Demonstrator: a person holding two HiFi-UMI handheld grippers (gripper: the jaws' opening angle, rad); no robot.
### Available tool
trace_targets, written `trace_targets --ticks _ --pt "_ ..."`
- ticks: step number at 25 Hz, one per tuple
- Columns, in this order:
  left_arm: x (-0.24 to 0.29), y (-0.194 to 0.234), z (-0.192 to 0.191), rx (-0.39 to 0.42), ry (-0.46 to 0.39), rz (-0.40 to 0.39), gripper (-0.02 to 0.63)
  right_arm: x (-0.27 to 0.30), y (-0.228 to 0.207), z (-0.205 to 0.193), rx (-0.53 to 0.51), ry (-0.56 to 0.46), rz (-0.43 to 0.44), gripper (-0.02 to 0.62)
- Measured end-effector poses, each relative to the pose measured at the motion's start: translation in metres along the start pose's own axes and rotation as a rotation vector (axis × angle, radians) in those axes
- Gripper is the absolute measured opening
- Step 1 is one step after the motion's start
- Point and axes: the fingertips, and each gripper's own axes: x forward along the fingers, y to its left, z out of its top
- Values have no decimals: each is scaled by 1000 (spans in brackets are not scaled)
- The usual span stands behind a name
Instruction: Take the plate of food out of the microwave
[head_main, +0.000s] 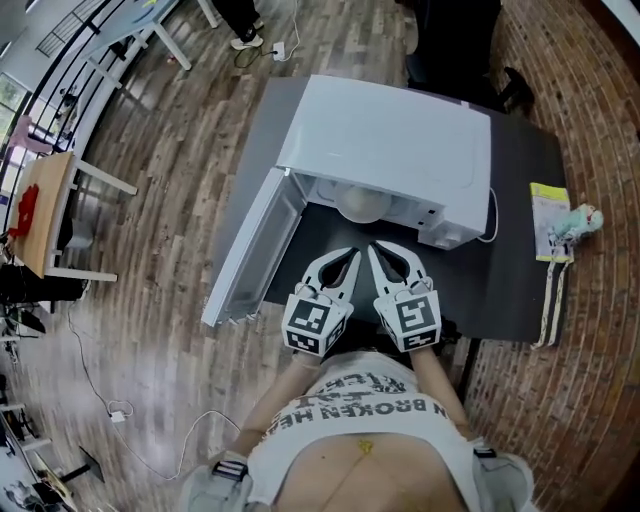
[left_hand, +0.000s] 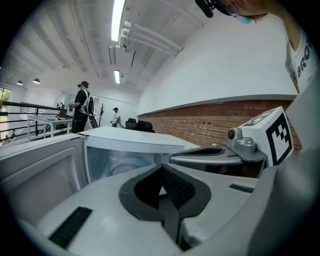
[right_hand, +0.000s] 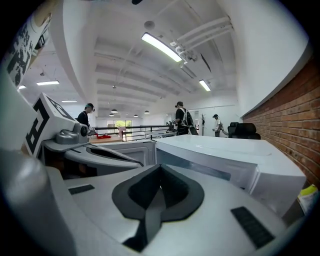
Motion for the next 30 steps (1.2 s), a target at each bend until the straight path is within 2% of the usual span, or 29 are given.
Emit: trace_targets --ticks 7,12,21,30 --pt "4 21 11 -16 4 -7 6 14 -5 10 8 -2 -26 8" --pt "16 34 22 7 11 -62 6 24 -16 19 27 -7 -96 8" --pt "40 52 28 26 30 -143 6 43 -34 16 58 15 -185 8" --pt "55 71 20 20 60 -171 6 61 -44 4 85 58 -235 8"
